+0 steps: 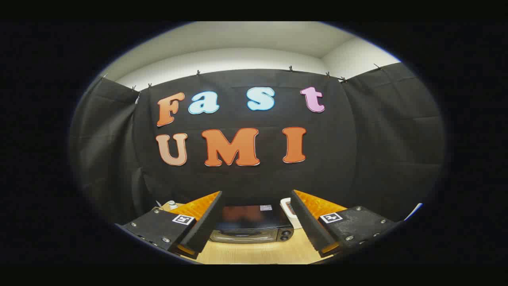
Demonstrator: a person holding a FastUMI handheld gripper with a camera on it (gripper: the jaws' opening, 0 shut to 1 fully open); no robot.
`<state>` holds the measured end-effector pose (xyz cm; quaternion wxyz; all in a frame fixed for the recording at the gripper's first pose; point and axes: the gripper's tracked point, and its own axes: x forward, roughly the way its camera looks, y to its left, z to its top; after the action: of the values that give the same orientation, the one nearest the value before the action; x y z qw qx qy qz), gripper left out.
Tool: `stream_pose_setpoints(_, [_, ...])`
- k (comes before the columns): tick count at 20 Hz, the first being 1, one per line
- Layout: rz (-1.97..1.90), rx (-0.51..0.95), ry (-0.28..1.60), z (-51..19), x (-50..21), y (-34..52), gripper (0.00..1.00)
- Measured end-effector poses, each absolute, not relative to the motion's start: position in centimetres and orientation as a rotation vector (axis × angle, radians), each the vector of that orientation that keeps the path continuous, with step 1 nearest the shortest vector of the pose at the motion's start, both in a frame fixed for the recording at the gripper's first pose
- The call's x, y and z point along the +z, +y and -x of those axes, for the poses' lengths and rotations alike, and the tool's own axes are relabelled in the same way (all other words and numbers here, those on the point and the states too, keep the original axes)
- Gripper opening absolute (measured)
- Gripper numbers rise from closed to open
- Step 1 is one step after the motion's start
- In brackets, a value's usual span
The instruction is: Open the toaster oven, put the food inside, and close the toaster oven door.
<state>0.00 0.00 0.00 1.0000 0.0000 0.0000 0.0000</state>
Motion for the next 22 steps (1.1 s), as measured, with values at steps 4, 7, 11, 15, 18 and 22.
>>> stream_pose_setpoints(4, [-0.003, 0.009, 0.004, -0.4, -0.3, 0.4, 0.99])
stream_pose_setpoints(7, [-0.003, 0.017, 0.008, -0.6, -0.6, 0.6, 0.99])
stream_pose_setpoints(11, [-0.005, 0.02, 0.01, -0.8, -0.7, 0.7, 0.99])
stream_pose_setpoints(15, [-0.003, 0.029, 0.016, -0.9, -1.0, 1.1, 0.99])
stream_pose_setpoints(18, [-0.005, 0.037, 0.028, -1.3, -1.6, 1.5, 0.99])
stream_pose_setpoints(22, [-0.018, 0.056, 0.049, -2.4, -3.1, 2.4, 0.99])
